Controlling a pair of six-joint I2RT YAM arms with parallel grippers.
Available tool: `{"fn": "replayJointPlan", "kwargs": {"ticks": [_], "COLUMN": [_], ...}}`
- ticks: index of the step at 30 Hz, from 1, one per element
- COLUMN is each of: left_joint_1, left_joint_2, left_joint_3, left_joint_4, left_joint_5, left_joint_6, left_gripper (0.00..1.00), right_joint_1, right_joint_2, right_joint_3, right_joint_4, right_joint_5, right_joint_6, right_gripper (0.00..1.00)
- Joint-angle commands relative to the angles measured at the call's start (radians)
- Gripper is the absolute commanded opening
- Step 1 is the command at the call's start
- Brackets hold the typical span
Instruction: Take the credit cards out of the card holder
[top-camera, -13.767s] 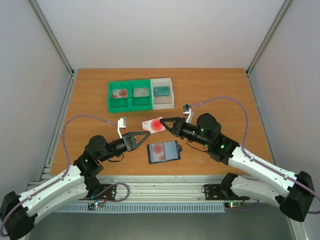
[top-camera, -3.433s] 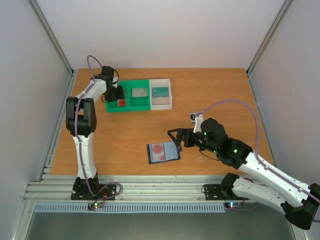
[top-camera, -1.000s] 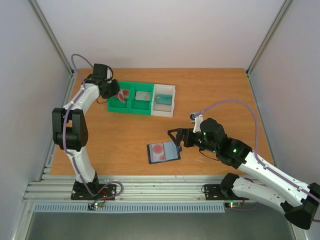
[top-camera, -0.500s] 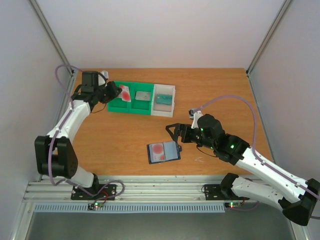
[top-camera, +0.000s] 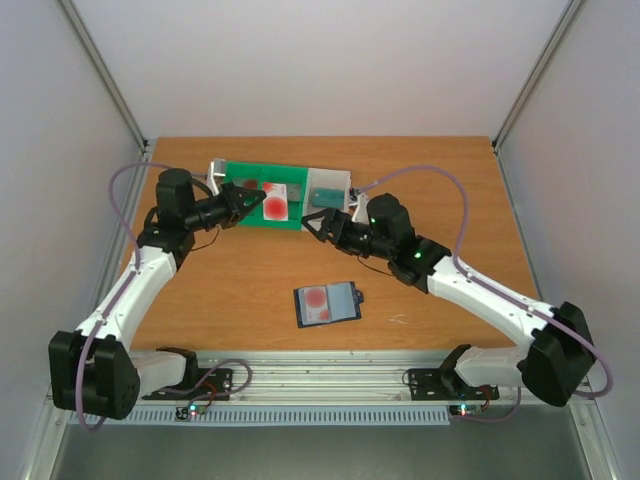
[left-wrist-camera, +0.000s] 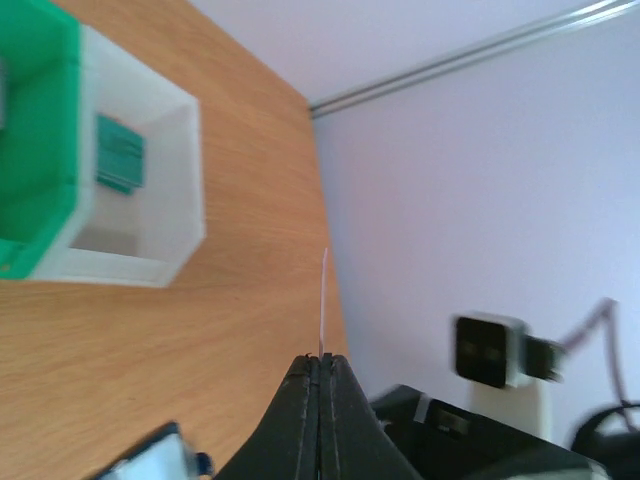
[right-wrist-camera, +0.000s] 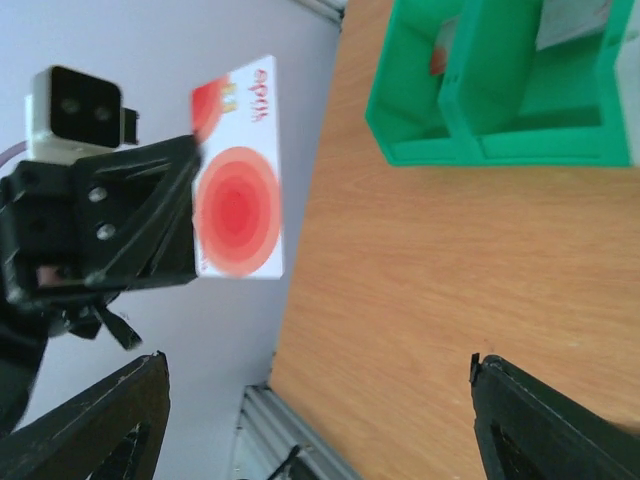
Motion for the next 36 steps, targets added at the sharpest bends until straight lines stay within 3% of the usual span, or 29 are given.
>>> {"fn": "replayJointPlan", "kwargs": {"ticks": [1, 7, 11, 12, 18, 21, 24, 27, 31, 36], "left_joint_1": [-0.041, -0.112, -0.121, -0.121, -0.12, -0.12, -0.121, -0.122, -0.122, -0.12], "left_joint_2": [-0.035, -0.021, -0.027, -0.03, -0.055, -0.088, -0.142, -0.194, -0.248, -0.276], "left_joint_3": [-0.051, -0.078, -0.098, -0.1, -0.149, -0.149, -0.096, -0.033, 0.012, 0.03], "left_joint_4": [0.22, 0.316, 0.377, 0.366, 0.375, 0.316, 0.075, -0.169, -0.34, -0.359], "left_joint_5": [0.073, 0.089, 0.092, 0.09, 0.112, 0.126, 0.123, 0.137, 0.188, 0.321], "left_joint_6": [-0.136, -0.212, -0.25, -0.247, -0.228, -0.198, -0.047, 0.155, 0.325, 0.411], "left_gripper": [0.0, 0.0, 0.0, 0.0, 0.0, 0.08, 0.32, 0.48, 0.6, 0.66], "right_joint_1": [-0.006, -0.005, -0.006, -0.006, -0.022, -0.036, -0.04, -0.042, -0.042, -0.042], "right_joint_2": [0.087, 0.136, 0.133, 0.125, 0.078, 0.034, -0.035, -0.109, -0.163, -0.172], "right_joint_3": [0.033, 0.06, 0.055, 0.05, 0.012, 0.004, 0.006, 0.005, 0.01, 0.019], "right_joint_4": [0.213, 0.252, 0.256, 0.256, 0.226, 0.167, 0.011, -0.148, -0.32, -0.439], "right_joint_5": [-0.124, -0.17, -0.184, -0.184, -0.213, -0.254, -0.292, -0.343, -0.465, -0.611], "right_joint_6": [0.122, 0.116, 0.105, 0.096, 0.005, -0.093, -0.251, -0.382, -0.514, -0.603], "right_gripper": [0.8, 0.72, 0.6, 0.55, 0.03, 0.01, 0.01, 0.01, 0.01, 0.01]}}
